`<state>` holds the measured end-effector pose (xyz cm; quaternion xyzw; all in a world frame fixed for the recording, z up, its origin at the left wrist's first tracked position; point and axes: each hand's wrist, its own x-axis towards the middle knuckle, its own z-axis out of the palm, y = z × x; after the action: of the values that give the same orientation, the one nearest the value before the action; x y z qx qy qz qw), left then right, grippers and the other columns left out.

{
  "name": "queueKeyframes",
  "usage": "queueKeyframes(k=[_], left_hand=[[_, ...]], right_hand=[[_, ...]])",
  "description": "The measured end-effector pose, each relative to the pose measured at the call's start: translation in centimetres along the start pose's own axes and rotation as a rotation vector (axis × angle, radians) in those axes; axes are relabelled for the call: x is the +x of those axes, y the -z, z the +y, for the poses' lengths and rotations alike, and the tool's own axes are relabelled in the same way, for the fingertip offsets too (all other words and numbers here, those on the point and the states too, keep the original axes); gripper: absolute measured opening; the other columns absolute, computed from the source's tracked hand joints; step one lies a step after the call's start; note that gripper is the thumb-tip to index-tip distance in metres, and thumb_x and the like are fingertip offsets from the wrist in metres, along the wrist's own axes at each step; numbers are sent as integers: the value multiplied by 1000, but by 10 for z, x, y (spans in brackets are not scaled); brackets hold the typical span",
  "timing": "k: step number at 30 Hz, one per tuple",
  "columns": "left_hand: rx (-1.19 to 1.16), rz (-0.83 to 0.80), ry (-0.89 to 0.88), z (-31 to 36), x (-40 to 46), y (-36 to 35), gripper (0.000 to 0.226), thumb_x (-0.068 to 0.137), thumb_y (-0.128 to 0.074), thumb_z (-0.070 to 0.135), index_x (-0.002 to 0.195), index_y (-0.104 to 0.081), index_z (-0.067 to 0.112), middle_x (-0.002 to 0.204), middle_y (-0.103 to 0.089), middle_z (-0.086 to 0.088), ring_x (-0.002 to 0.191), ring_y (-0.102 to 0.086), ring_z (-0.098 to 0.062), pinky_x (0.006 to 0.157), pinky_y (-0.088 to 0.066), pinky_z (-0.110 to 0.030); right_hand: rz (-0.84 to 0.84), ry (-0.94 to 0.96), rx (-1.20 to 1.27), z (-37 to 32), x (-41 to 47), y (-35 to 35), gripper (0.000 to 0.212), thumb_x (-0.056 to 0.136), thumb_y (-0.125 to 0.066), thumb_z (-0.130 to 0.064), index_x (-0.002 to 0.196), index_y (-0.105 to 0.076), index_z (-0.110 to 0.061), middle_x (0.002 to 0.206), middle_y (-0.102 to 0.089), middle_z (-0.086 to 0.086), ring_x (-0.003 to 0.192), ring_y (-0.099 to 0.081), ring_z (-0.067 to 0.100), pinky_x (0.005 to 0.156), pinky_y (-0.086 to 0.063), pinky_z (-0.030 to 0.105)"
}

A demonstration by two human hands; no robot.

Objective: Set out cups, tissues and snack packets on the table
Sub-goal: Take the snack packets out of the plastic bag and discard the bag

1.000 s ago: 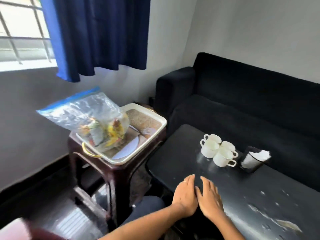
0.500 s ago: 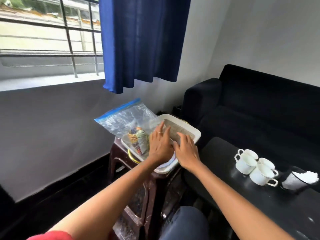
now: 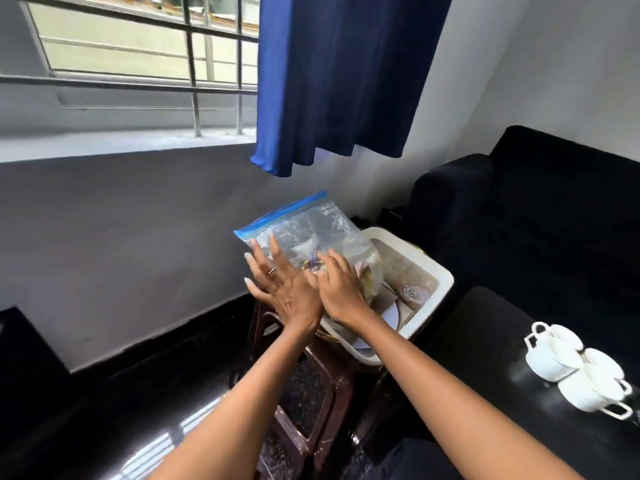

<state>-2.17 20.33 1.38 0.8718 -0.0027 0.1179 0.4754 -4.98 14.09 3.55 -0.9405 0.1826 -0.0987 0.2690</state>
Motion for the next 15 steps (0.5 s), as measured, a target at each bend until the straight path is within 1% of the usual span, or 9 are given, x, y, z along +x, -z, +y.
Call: queueKeyframes(k=[3,5,6,8,9,10,12,13,15], left_hand=[[-179,1,238,1,5,0,98,81,-65,27,151,3,15,160,-1,-6,146,-10,-23,115,-10,-47],[-347,-56,355,0,9,-3,96,84,-64,26,151,3,14,158,-18,-9,142,-26,-23,112,-21,-41],[-447,-91,401,0,10,-5,91,85,-63,23,151,-1,15,154,-30,-10,137,-36,-26,107,-29,-37],[-601,-112,464,0,10,-6,72,87,-60,16,148,-21,15,139,-50,-10,122,-52,-28,93,-38,-28],[-623,-97,465,-1,10,-6,61,87,-58,12,143,-32,14,131,-57,-8,115,-56,-26,89,-41,-27],[-627,-81,452,-1,10,-6,52,87,-56,8,136,-41,13,124,-62,-7,110,-60,-24,89,-44,-28],[-637,-70,406,0,9,-6,41,85,-55,3,125,-52,13,115,-67,-4,103,-64,-20,92,-49,-33],[-649,-76,366,1,7,-6,39,84,-53,0,121,-55,12,111,-69,-2,101,-65,-16,91,-50,-31],[-666,-91,234,8,1,-5,38,80,-48,-8,111,-60,11,99,-70,4,94,-64,1,84,-47,-13]], right_hand=[[-33,-5,-25,8,2,-6,48,98,-34,-17,145,-30,-20,158,-17,4,144,-15,21,111,-5,29],[-70,8,-43,12,-1,-9,52,97,-36,-14,147,-26,-21,158,-13,3,145,-12,20,114,-8,34],[-81,13,-46,14,-3,-10,53,97,-37,-13,148,-25,-23,159,-13,2,145,-11,20,115,-11,36],[-76,25,-32,15,-7,-12,54,97,-39,-13,148,-24,-23,158,-16,1,145,-12,19,116,-13,37],[-61,34,-18,15,-9,-12,53,97,-40,-11,147,-26,-22,157,-19,2,144,-14,20,116,-14,37],[-40,42,3,16,-11,-12,53,96,-41,-10,146,-28,-20,155,-23,3,143,-17,20,116,-15,36],[7,42,62,20,-15,-10,52,92,-45,-5,141,-34,-16,151,-32,6,139,-26,23,115,-20,37],[23,37,98,23,-17,-9,51,91,-47,-3,139,-36,-14,148,-36,7,137,-30,25,114,-23,38],[51,7,191,31,-21,-6,49,88,-49,0,135,-38,-11,140,-46,12,129,-40,28,109,-31,41]])
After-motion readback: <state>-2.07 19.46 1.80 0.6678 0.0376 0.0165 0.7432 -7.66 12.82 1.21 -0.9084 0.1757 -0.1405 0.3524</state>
